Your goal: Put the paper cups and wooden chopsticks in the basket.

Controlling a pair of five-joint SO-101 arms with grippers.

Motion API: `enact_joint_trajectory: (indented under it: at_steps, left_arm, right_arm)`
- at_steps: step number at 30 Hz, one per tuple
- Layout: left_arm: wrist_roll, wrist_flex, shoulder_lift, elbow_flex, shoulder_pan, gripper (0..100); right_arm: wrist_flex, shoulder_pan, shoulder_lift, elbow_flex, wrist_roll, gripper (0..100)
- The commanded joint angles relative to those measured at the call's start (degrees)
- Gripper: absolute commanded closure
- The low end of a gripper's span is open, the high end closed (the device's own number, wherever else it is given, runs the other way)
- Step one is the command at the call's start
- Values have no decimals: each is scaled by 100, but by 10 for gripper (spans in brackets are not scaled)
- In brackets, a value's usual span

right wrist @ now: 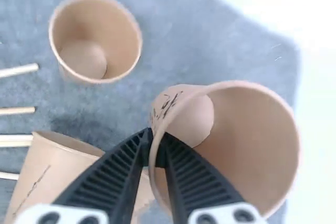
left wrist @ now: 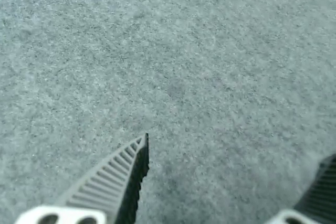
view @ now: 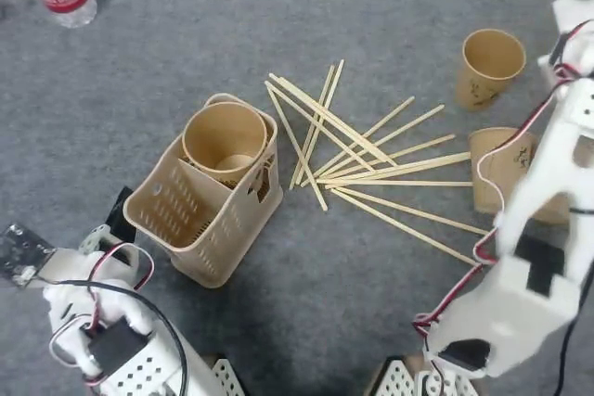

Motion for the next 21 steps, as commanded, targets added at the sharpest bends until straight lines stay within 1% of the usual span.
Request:
enact_joint_trajectory:
  at_steps: [1,3,6,8,11,13,16,21]
  left_arm:
    - [-79,-167,-53,-40,26,555]
    - [-79,-167,-53,-40,26,555]
    - [-79,-167,-53,-40,26,555]
    - [-79,-167,-53,-40,26,555]
    - [-79,-167,-53,-40,26,555]
    - [-79,-167,-53,-40,26,555]
    - [-79,-167,-53,-31,26,555]
    - [-79,-167,-53,-31,26,555]
  right_arm:
    - [523,-418,-1059,-589,-62,992]
    - [875,-778,-1560,-730,-44,992]
    - [1455,-1525,-2316,-923,-44,992]
    - [1903,-2176,-2809,-1020,-62,993]
    - [2536,-3477,-3407,-1029,-70,993]
    - [2580,-4295,-3697,-897,-308,993]
    - [2563,-5121,-3802,-686,-941,993]
    - [2554,-6598,-3266,-501,-1407,993]
